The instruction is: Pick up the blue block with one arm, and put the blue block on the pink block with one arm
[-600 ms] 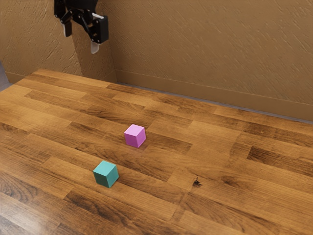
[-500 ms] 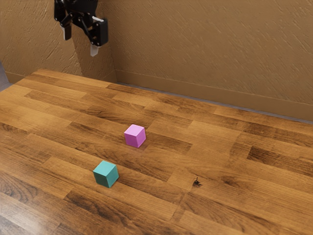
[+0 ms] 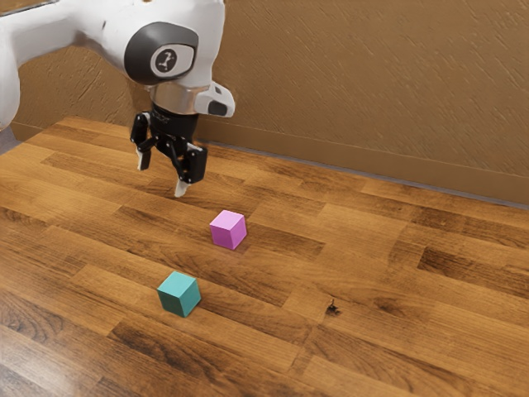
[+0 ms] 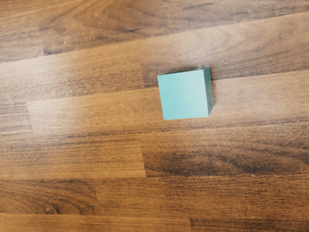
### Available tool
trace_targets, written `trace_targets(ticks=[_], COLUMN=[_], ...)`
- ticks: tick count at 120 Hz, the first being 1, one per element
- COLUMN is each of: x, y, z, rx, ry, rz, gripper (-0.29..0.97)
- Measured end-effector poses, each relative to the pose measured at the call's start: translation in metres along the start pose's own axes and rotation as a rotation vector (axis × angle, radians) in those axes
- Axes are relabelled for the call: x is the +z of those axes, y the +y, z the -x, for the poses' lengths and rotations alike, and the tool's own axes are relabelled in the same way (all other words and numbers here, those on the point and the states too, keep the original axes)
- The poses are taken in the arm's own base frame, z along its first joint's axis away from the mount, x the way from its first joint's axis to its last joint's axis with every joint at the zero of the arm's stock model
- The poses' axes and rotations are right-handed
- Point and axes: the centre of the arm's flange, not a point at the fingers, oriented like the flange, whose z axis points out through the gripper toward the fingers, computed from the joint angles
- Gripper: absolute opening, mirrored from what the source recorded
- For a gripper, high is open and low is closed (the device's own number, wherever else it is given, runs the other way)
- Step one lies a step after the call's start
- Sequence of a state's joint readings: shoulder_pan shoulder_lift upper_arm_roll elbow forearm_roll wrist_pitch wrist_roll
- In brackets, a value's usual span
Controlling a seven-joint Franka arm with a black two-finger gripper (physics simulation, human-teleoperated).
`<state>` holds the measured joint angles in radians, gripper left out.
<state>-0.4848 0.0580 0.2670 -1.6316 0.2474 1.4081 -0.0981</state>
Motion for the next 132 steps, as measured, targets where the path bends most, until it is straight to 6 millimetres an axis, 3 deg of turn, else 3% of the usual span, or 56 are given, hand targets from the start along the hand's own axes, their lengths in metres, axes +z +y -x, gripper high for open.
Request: trace_targets(ticks=[20, 41, 58, 78, 100, 132], x=[0.068, 0.142, 0.189, 0.212, 0.234, 0.274], y=[-0.013, -0.016, -0.019, -0.027, 0.006, 0.008], z=[-0.017, -0.013, -0.009, -0.020, -0.042, -0.067], rx=[-0.037, -0.055, -0.074, -0.110, -0.086, -0.103], ry=[-0.021, -0.053, -0.047, -0.006, 0.011, 0.008], rz=[0.073, 0.110, 0.132, 0.142, 0.145, 0.152], gripper=[0.68, 0.68, 0.68, 0.68, 0.68, 0.68])
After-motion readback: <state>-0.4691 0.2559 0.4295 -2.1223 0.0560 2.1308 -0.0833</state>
